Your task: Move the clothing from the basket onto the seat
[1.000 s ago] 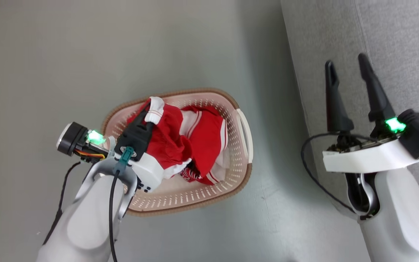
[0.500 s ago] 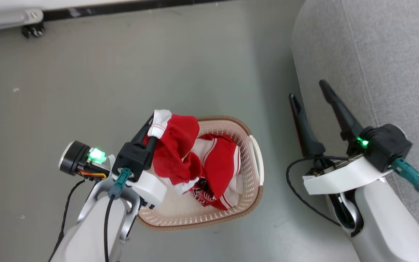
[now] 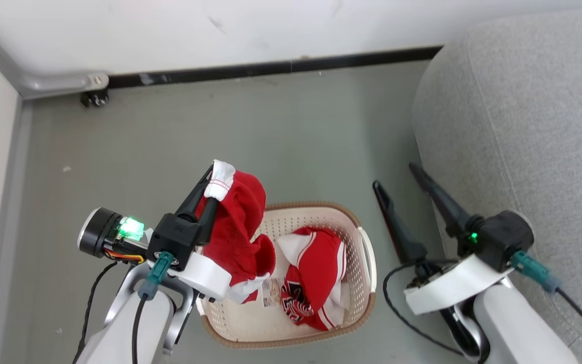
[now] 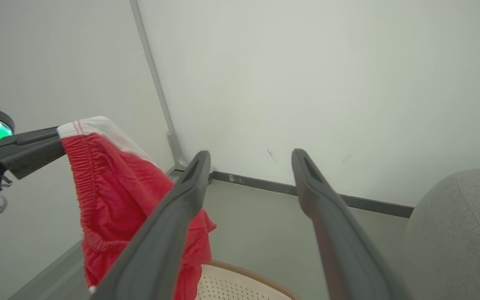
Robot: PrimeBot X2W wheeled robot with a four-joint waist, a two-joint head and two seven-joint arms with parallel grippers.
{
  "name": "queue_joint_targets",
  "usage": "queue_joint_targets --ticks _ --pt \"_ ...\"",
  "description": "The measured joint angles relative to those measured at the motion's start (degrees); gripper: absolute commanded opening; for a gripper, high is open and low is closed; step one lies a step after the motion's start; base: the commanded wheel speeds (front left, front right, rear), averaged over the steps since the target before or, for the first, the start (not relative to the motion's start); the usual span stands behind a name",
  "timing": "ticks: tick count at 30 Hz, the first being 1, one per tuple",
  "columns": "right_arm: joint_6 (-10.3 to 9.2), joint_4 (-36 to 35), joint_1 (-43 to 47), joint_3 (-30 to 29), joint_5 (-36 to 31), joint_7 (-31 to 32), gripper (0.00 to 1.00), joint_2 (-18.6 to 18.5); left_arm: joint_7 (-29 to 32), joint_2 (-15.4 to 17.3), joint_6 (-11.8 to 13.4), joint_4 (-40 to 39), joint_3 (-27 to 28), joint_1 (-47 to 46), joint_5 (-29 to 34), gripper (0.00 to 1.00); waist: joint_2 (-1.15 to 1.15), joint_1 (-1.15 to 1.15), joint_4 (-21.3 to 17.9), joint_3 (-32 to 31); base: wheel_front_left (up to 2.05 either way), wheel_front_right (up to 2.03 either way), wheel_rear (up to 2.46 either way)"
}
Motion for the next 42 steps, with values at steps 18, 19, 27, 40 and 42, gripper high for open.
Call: queue_joint_targets --ticks 18,19,27,40,42 --pt "0.00 0.6 3.6 15.2 4.3 1.6 1.00 -5.9 -0.2 1.1 -2.9 -9.7 -3.0 0.8 0.6 0.00 0.00 0.00 1.8 -9.7 0.00 0.00 0.00" --pt "0.00 0.4 3.9 15.8 4.5 2.0 1.00 -6.3 -0.2 1.1 -3.3 -10.3 -3.2 0.8 0.6 0.00 0.00 0.00 1.9 -10.1 0.00 0.00 0.00" --pt "0.00 -1.3 4.8 19.9 6.7 4.0 1.00 -9.4 -0.2 0.9 -4.6 -13.8 -3.7 0.8 0.4 0.00 0.00 0.00 2.1 -13.0 0.00 0.00 0.00" --pt "0.01 -3.1 6.7 22.4 8.3 5.9 1.00 -14.1 -0.2 1.0 -6.2 -16.7 -4.0 0.5 -0.1 0.00 0.00 0.00 1.5 -15.4 0.00 0.00 0.00" --pt "0.01 -3.3 6.5 21.3 7.9 5.8 1.00 -14.7 -0.2 0.9 -6.5 -17.6 -4.0 0.3 -0.2 0.00 0.00 0.00 1.4 -15.3 0.00 0.00 0.00"
